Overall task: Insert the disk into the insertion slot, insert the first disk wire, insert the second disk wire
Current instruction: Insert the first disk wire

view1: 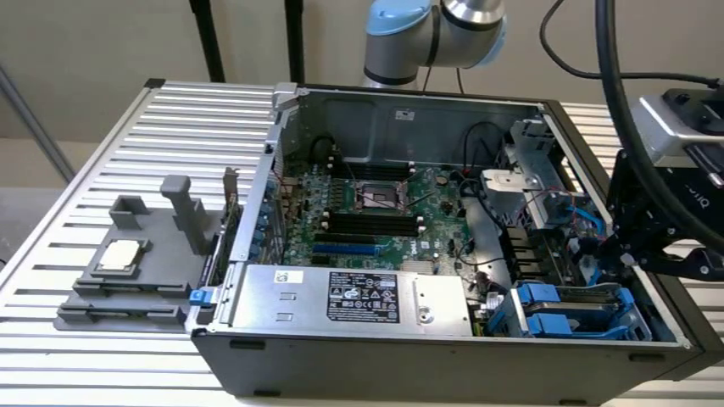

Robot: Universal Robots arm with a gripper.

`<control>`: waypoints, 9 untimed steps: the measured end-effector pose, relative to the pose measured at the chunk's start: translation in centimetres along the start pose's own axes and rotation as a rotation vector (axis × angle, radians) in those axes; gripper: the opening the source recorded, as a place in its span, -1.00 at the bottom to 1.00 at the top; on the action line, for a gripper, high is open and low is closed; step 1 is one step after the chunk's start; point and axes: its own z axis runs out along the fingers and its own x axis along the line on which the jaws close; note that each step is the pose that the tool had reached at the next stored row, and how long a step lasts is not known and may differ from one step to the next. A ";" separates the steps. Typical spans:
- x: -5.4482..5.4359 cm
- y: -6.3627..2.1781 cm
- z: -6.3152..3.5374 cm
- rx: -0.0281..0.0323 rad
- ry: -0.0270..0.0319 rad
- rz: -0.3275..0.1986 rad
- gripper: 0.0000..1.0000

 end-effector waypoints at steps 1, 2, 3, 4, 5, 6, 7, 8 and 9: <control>-0.4 -0.02 0.21 0.0000 0.0001 0.000 -0.62; -0.7 -0.04 0.42 0.0000 0.0002 0.000 -0.62; -1.0 -0.07 0.64 0.0000 0.0000 0.000 -0.62; -1.3 -0.09 0.84 0.0000 -0.0001 0.000 -0.62; -1.5 -0.10 0.99 0.0000 -0.0001 0.000 -0.62; -1.7 -0.12 1.09 0.0000 0.0000 0.000 -0.62; -1.8 -0.12 1.17 0.0000 0.0000 0.000 -0.62; -1.8 -0.13 1.21 0.0000 0.0000 0.000 -0.62; -1.9 -0.13 1.24 0.0000 -0.0002 0.000 -0.58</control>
